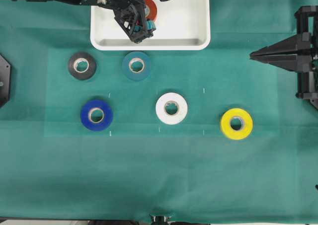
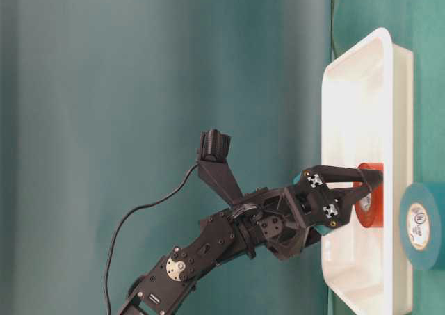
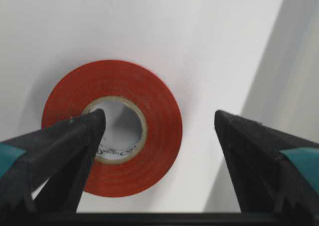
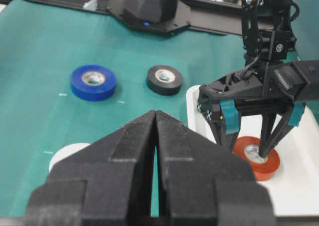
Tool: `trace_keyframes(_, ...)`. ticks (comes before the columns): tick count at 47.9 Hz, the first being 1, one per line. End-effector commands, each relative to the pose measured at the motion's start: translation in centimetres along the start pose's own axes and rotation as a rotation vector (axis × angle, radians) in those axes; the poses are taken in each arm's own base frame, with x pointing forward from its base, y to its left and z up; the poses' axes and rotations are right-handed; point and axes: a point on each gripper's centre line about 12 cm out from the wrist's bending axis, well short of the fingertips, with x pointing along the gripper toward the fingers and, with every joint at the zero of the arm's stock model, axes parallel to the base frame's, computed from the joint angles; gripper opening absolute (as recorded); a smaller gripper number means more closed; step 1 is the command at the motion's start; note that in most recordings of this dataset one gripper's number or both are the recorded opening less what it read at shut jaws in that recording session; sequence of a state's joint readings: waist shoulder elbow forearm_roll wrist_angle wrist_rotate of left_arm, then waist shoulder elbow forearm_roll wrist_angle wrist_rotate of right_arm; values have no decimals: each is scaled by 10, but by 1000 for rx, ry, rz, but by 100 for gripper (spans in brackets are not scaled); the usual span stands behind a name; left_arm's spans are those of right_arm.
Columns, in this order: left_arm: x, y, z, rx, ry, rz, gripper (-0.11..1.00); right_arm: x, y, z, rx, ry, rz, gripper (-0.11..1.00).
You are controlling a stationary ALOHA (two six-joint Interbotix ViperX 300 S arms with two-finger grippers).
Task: Pick up the tape from a random location and place it into the white case.
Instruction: 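Lower the roll into the tray and open the left gripper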
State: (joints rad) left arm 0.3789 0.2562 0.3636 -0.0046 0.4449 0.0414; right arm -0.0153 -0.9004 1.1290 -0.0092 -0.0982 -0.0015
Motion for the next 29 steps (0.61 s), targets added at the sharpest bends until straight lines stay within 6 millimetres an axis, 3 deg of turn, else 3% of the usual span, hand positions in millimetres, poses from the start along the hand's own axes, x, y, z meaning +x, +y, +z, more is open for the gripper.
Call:
trace_keyframes(1,-13,0,13,0,-49,2,98,2,0,10,0,-23,-2,0)
trace_keyframes(9,-27,0,17,0,-49,0,98,2,0,11,0,-26,-2,0)
trace_keyframes(24,-91,-3,42,8,-127,-3,98,2,0,11,-1,-26,-2,0)
trace_keyframes(29,-104,-5,46,10,-121,-5,98,2,0,11,-1,-26,-2,0)
